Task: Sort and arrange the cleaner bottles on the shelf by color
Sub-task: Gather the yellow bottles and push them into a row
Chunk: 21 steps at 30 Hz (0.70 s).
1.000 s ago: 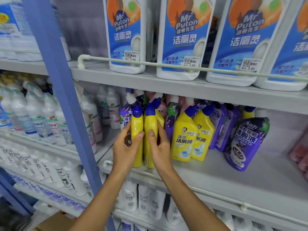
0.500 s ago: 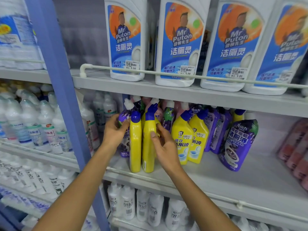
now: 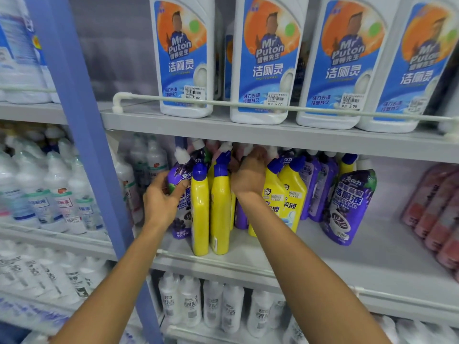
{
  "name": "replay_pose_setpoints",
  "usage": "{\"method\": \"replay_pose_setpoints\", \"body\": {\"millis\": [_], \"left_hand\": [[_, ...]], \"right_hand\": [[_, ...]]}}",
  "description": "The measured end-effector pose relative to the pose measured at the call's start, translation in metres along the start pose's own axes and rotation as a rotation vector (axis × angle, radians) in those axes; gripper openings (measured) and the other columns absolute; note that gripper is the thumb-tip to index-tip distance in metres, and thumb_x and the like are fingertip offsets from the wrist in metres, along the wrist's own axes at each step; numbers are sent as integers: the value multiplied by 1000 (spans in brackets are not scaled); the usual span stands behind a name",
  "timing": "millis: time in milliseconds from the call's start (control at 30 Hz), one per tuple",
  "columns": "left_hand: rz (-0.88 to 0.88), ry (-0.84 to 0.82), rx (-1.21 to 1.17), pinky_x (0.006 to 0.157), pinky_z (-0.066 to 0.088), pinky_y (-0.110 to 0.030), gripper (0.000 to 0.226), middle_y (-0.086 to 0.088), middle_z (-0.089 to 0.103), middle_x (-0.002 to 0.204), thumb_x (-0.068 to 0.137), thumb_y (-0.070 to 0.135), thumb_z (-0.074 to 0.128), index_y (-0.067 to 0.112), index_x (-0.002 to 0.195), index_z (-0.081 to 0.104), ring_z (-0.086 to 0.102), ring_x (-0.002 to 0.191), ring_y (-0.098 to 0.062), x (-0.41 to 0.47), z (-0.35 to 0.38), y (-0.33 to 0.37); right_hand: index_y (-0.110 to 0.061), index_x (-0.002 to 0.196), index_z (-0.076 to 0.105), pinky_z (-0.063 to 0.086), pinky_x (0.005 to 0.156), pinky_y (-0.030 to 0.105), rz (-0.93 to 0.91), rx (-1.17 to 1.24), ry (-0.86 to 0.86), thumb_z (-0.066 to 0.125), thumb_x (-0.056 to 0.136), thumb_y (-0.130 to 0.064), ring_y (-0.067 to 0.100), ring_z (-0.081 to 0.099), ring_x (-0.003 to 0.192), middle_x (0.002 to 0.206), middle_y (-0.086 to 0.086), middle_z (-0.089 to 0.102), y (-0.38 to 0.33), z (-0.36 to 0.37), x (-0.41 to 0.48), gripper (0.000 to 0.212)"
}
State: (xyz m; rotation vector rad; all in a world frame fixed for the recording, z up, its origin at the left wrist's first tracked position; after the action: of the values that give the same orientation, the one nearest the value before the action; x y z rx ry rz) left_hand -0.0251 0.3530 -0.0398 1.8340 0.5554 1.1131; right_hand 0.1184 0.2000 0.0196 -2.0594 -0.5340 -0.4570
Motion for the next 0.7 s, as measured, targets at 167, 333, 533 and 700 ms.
{"method": "replay_pose_setpoints", "body": {"millis": [167,333,533,700], "left_hand": [[-1,5,16,86,55,-32,43,2,74,102,90,36,77,17,127,66,69,92,-16,0,-2,-2],[24,0,27,86,55,-31,45,2,75,103,90,38,76,18,129,66,70,92,-15,2,-5,-2],[9,30,37,75,52,-30,36,7,72,89,89,43,77,23,117,67,67,81,-12,-2,-9,-7],[-166,-88,-102,84,57,-38,38,10,76,95,82,65,71,35,105,68,72,91,-14,-13,1,-33]], "right_hand": [[12,143,39,50,95,43,-27,-142,107,64,97,-14,42,59,121,135,29,57,5,7,-7,58],[-1,143,42,49,79,41,-61,-215,-15,64,99,-20,41,63,112,128,21,62,7,-15,-7,53],[-12,127,58,42,65,30,-132,-86,-72,70,90,-17,37,68,83,94,14,70,22,-44,-29,39],[-5,129,57,54,83,41,-50,230,64,78,86,-19,29,63,93,106,12,67,41,-18,-67,50]]}}
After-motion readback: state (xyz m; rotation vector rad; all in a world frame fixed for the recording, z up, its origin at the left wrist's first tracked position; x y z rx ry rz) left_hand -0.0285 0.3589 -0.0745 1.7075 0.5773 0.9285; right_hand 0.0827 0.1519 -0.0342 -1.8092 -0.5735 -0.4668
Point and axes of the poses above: each hand's wrist, its own x-axis towards the middle knuckle, its own z-axis out of the palm, y = z × x, the point moved 2 cm from there along x, towards the middle knuckle
